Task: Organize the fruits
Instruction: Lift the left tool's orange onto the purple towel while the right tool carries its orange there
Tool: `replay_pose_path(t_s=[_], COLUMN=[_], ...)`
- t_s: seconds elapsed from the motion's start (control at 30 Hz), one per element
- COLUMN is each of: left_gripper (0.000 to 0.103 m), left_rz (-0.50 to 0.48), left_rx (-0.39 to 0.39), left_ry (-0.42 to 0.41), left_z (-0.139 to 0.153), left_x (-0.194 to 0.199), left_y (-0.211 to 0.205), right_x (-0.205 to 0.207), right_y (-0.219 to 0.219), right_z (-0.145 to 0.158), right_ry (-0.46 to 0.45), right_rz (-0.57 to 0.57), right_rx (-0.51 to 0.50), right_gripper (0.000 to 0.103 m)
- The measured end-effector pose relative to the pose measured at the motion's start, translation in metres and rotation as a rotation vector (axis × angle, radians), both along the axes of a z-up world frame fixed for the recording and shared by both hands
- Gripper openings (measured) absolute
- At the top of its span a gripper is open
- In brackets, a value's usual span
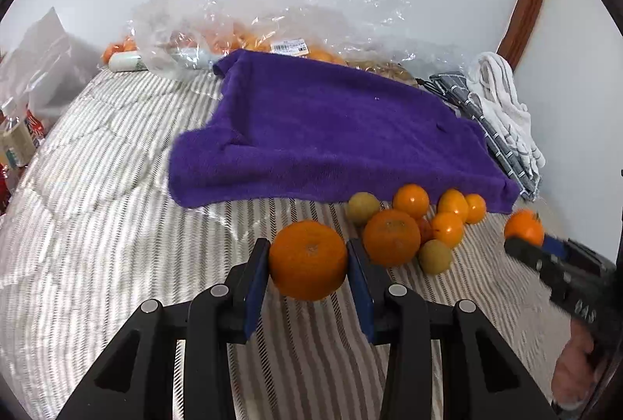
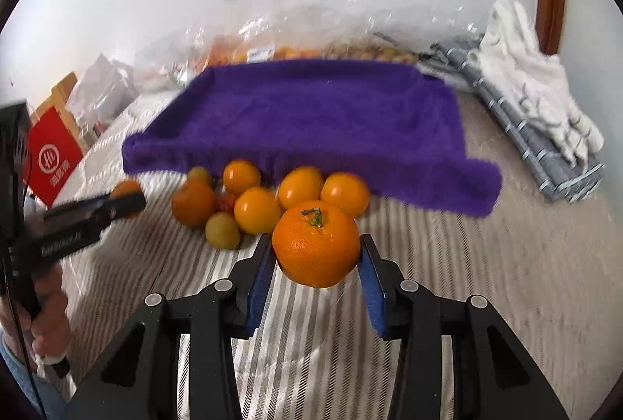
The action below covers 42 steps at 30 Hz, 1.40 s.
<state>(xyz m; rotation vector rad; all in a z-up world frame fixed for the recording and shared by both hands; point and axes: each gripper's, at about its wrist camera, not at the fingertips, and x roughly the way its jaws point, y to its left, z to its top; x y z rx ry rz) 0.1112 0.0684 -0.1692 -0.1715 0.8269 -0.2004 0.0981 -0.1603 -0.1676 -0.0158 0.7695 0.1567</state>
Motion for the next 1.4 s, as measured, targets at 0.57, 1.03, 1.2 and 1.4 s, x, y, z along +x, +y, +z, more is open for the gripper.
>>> replay_pose_path(t_s=[0.57, 1.03, 1.2, 1.4], left_gripper=[0.037, 0.037, 0.037, 0.037], left_rz=[0.071, 0.033, 0.048, 0.034], left_rx=[0.05, 0.035, 0.037, 0.091], left_ry=[-0.108, -0.122, -0.108, -0.041], left_z=[0.103, 0.129, 0.111, 0.072], left_x=[0.035, 0.141, 0.174, 0.198], left_y=[0.03, 0.003, 0.0, -0.009], right_x=[0.053, 0.15, 0.189, 0.214], right_y=[-0.01, -0.003, -0.002, 0.0], right_z=[0.099, 0.1, 0.089, 0.065], right_ry=[-0.137, -0.14, -0.111, -0.085], right_rz=[-0.012, -0.015, -0.024, -0.023], right_rx=[-0.003, 0.041, 0.056, 0.026], right_gripper=[0.042, 0.042, 0.042, 0.042])
